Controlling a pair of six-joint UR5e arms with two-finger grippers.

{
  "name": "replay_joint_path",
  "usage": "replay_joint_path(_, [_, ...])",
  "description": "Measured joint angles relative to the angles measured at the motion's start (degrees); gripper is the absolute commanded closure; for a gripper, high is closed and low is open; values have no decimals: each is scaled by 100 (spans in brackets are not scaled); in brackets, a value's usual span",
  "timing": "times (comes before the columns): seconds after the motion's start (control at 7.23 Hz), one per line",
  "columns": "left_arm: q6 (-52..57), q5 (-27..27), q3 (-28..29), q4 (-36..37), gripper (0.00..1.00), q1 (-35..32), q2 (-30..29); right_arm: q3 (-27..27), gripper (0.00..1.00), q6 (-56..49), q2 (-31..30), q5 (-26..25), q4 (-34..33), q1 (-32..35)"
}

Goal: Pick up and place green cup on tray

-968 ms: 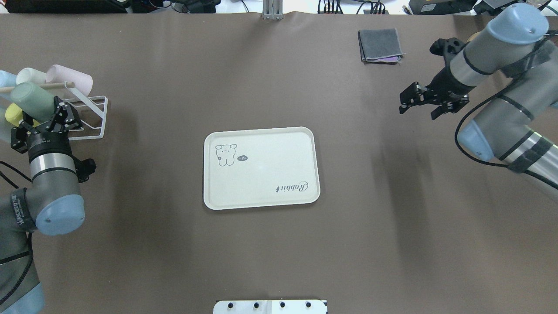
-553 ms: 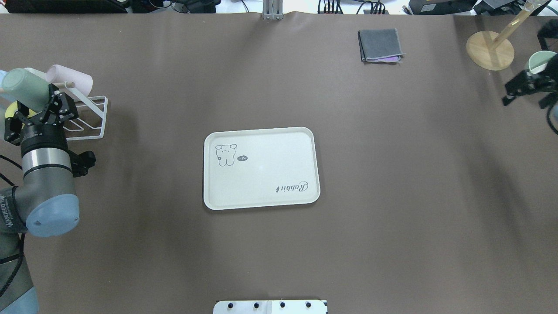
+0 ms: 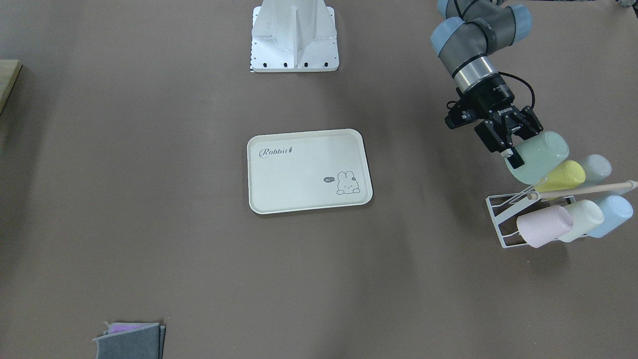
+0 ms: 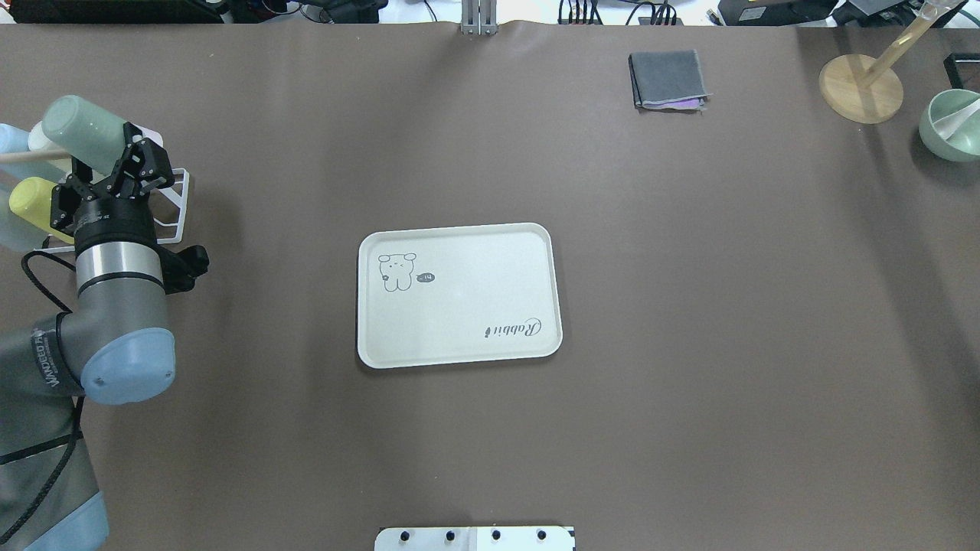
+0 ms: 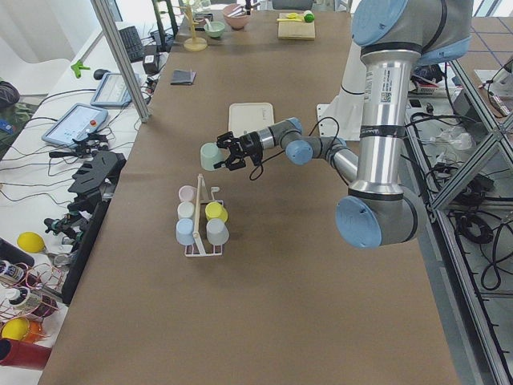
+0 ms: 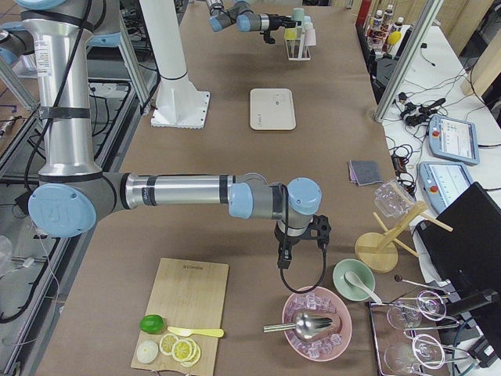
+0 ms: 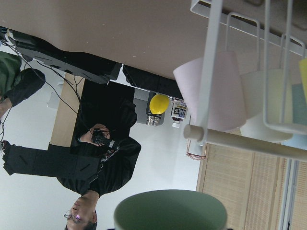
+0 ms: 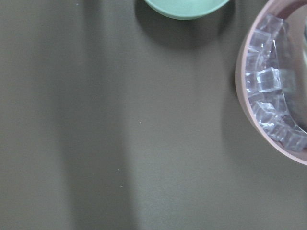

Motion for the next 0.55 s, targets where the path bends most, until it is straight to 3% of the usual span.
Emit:
replay_joint_path(0.41, [81, -42, -222, -50, 38, 9, -260, 48, 0, -83, 15, -324, 15, 103])
replay_joint_path(0.55, [87, -54, -242, -286, 49, 12, -368, 53, 0, -85, 38, -393, 17, 105])
